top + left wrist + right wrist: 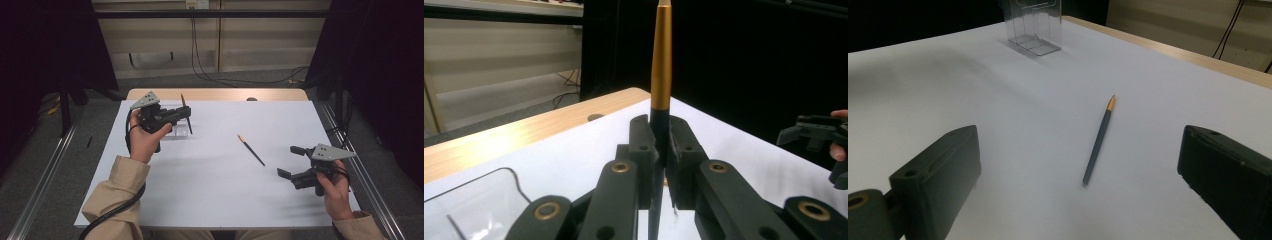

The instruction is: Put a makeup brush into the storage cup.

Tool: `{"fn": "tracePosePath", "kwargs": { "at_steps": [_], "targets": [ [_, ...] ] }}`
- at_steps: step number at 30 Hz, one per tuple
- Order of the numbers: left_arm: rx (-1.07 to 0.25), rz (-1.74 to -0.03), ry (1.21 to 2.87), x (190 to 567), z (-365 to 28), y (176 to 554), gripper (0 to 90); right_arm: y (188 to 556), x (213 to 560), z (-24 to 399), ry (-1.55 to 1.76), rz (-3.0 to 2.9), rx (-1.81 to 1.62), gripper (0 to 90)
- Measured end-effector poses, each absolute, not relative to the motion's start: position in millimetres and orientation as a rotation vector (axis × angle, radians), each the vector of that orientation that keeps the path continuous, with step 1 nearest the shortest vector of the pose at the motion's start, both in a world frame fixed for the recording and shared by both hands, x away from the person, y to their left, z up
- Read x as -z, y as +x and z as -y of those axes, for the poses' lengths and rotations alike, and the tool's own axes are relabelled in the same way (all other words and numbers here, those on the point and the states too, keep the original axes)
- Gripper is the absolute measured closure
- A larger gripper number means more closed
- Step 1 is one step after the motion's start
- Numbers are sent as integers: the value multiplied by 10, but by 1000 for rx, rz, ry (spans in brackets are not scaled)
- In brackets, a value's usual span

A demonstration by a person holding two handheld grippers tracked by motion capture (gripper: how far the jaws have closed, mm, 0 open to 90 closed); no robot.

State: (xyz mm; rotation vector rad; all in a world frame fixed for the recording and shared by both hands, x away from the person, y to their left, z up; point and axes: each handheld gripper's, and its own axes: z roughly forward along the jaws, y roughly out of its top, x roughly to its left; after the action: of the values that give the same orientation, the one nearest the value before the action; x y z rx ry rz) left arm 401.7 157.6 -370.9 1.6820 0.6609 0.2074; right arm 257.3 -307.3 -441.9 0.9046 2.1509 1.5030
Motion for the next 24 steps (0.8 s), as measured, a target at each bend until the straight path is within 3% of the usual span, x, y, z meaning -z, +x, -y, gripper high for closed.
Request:
{"fn": "tracePosePath", "kwargs": {
  "at_steps": [24],
  "targets": [
    [-270,-734,1680,3650,-1656,4311,832,2577,4415,3091,903,-2149,-1507,33]
  ]
}}
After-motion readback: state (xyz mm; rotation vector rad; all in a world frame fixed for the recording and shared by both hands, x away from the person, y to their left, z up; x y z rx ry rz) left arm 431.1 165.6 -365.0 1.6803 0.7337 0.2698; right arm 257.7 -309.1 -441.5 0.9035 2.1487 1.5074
